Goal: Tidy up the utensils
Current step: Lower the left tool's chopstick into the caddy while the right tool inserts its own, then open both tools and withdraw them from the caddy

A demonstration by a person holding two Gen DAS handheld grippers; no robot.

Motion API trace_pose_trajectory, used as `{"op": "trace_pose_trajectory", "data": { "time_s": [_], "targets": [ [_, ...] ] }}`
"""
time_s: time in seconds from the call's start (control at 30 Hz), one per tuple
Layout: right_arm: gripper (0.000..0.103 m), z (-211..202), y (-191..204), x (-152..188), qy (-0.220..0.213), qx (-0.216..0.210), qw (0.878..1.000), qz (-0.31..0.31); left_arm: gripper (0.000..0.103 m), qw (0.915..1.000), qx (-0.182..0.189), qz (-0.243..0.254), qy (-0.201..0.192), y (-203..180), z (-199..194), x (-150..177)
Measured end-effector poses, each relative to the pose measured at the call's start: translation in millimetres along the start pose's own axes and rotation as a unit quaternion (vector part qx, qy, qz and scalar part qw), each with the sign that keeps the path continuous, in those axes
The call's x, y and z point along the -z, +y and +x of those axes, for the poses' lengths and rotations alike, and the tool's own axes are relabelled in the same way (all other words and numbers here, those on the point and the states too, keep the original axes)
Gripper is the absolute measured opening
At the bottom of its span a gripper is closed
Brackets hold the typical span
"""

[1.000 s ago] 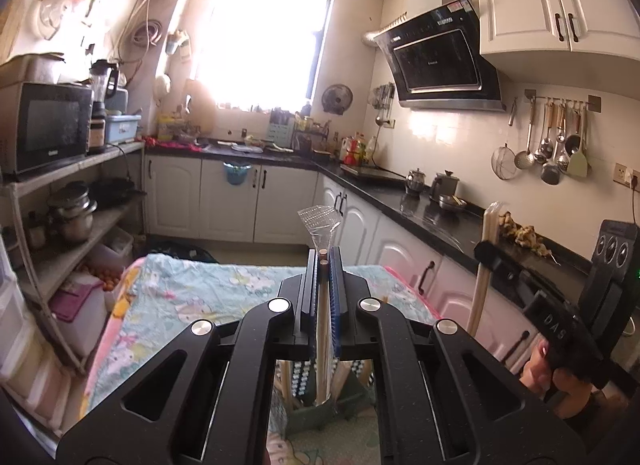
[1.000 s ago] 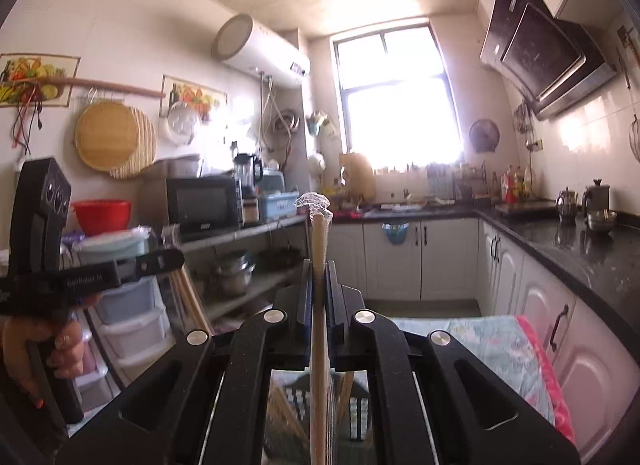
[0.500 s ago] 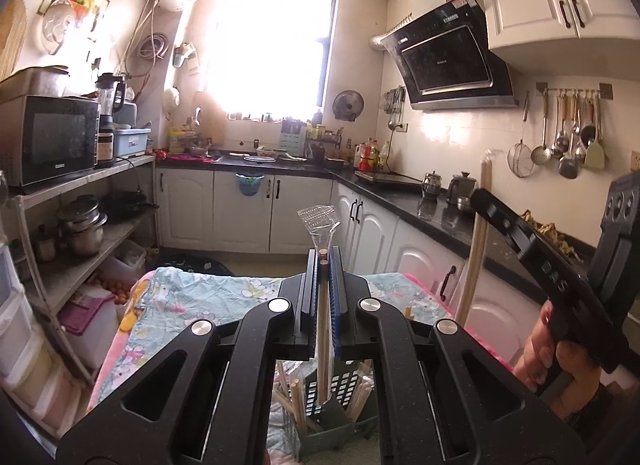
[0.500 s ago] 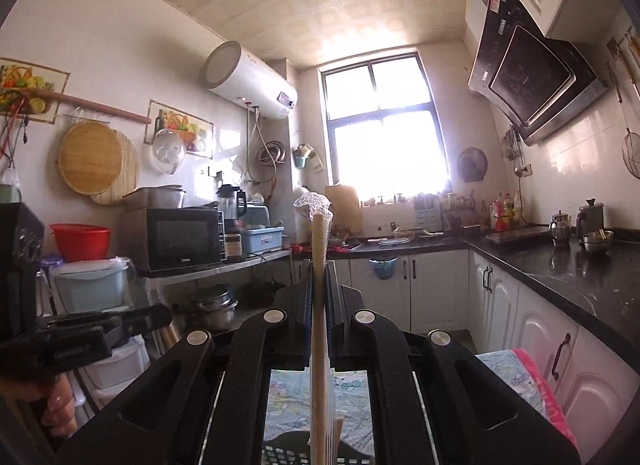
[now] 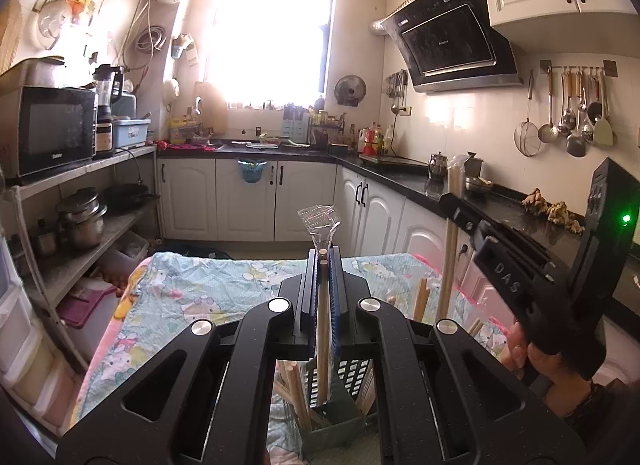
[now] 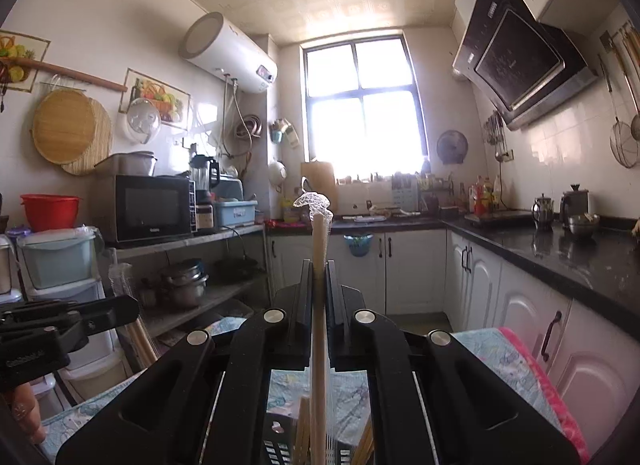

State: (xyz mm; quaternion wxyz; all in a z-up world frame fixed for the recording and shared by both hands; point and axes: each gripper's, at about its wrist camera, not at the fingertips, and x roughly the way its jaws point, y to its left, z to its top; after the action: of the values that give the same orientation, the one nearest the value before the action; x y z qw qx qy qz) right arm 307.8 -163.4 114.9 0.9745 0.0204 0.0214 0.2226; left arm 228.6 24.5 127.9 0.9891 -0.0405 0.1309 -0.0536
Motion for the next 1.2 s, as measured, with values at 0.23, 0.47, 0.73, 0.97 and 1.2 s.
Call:
{"op": "trace_pose_trajectory", "data": {
  "time_s": [0.23,0.47,0.73,0.97,1.2],
  "targets": [
    [0.006,9.3,-2.8,21.3,0.018,0.01,1.0,0.008,0.003,0.9999,0.002,-0.002,0.015,2.5,8.5,12.3],
    [0.006,8.1,-6.1,26.9,0.029,0.013,0.999,0.018,0.003,0.9995,0.008,-0.003,0.029,2.3,12.9,19.4],
    [0.015,-1.8,-9.6,24.7,0.036,0.007,0.999,0.02,0.004,0.9987,0.006,-0.004,0.05,2.3,13.5,20.5],
    [0.021,-16.2,-11.0,16.6,0.043,-0.002,0.999,0.016,0.029,0.9987,0.003,-0.008,0.049,3.1,0.7,15.1],
    [0.04,-46.9,-4.7,3.4,0.056,-0.023,0.998,0.006,0.054,0.9988,-0.007,-0.024,0.042,8.9,-20.6,5.9]
  ]
}}
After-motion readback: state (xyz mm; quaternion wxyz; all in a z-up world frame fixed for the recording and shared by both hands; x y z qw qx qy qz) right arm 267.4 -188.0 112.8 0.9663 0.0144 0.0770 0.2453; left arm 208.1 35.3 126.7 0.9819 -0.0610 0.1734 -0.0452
